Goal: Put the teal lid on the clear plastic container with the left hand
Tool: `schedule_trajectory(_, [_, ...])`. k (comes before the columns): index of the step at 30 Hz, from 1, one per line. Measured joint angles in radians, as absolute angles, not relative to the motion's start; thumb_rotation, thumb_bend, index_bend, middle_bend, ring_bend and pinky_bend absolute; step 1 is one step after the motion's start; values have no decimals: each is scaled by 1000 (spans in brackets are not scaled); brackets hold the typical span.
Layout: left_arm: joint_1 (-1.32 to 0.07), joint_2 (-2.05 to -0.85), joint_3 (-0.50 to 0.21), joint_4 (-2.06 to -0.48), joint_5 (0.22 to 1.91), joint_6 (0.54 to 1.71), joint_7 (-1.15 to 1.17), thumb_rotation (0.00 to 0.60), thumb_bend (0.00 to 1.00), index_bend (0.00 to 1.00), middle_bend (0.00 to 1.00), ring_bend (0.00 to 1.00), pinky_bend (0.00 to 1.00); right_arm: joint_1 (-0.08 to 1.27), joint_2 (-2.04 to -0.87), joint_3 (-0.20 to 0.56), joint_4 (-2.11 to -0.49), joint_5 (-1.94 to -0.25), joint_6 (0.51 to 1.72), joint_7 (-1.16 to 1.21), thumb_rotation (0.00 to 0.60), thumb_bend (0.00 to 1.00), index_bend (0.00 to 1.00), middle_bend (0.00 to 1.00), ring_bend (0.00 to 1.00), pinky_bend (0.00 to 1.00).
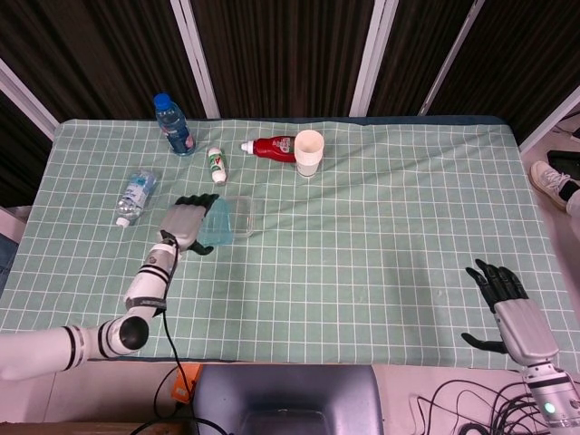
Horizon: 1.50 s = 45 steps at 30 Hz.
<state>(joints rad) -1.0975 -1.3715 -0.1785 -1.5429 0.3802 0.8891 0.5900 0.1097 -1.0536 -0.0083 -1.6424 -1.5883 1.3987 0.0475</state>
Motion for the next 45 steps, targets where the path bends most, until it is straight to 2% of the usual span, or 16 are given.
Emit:
schedule_trajectory(7, [-1158,-1460,-187,-1428,299,861,635,600,284,3,663,620,548,113,-1052,-16,-1639,-1595,1391,49,600,118,0,0,0,0])
schedule_trajectory(14, [-1206,-1498,-191,-1342,231,825,682,600,285,0,662,620,546,116,-1053,-17,-1639,-1595,1388,48,600,118,0,0,0,0])
schedule_trajectory(20, [-1232,-1522,-194,-1272,219,749,686,600,287,0,662,616,525,117,-1052,-16,-1639,-1591,1387,51,600,119,0,0,0,0])
schedule_trajectory(31, [-1293,-1585,-141,-1103,227,589,695,600,288,0,662,611,517,117,-1048,-10,-1634,-1571,1385,64,600,118,0,0,0,0])
schedule_trajectory(45, [-1316,-1578,-95,-1050,239,555,654,600,287,0,664,612,515,121,-1052,-4,-1637,-1553,1375,51,600,118,0,0,0,0])
